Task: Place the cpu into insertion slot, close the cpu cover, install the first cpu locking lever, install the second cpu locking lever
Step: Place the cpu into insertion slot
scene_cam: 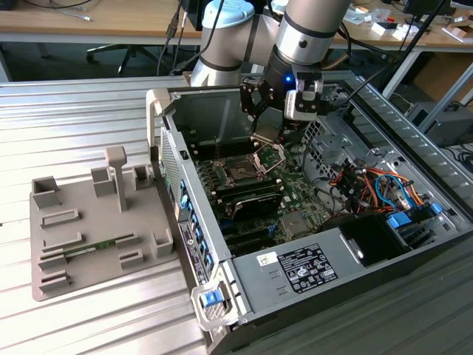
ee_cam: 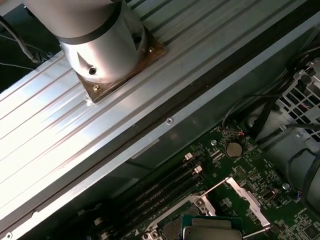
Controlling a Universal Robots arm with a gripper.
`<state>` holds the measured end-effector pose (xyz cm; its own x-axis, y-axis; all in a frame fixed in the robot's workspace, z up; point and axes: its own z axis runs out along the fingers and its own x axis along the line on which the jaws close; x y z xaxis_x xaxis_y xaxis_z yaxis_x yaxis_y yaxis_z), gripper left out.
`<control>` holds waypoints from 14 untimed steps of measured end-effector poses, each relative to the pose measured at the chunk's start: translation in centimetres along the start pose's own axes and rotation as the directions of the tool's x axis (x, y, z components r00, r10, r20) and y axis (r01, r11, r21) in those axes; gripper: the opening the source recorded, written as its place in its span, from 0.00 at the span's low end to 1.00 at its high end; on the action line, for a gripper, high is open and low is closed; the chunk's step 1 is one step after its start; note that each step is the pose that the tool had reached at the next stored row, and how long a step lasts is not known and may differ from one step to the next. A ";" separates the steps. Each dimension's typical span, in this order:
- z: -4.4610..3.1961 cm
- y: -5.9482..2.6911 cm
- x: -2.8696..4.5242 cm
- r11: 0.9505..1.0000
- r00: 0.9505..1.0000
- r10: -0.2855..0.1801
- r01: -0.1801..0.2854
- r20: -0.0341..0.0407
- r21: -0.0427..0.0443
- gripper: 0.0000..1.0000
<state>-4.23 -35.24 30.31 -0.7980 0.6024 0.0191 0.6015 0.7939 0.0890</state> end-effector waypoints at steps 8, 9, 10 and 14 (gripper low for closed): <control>0.02 0.00 0.00 1.000 1.000 0.019 -0.019 0.002 0.000 0.54; 0.03 0.00 0.00 1.000 1.000 0.021 -0.021 0.002 0.000 0.54; 0.03 0.00 0.00 1.000 1.000 0.023 -0.023 0.002 0.000 0.54; 0.04 0.00 0.00 1.000 1.000 0.031 -0.031 0.003 -0.001 0.54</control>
<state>-4.23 -35.24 30.27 -0.7790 0.6268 0.0191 0.6257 0.7750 0.0890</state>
